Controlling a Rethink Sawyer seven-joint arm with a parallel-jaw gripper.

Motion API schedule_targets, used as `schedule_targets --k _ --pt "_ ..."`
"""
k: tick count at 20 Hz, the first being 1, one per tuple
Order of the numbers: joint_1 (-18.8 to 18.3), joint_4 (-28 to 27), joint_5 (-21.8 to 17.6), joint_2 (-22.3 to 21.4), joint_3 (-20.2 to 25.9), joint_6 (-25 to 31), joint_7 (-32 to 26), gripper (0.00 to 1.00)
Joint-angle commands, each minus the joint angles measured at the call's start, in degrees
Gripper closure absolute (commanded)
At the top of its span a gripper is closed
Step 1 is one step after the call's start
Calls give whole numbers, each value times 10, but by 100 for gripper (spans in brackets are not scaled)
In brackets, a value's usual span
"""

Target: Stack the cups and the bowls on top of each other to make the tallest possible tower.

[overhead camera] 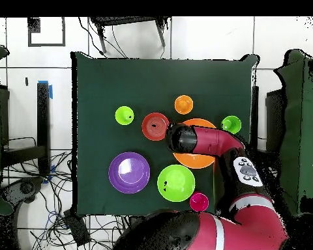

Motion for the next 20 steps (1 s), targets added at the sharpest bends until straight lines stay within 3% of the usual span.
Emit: schedule_targets --k 1,20 --pt "-2 20 -36 0 46 1 -22 0" --pt "9 36 -25 -35 45 25 -15 0"
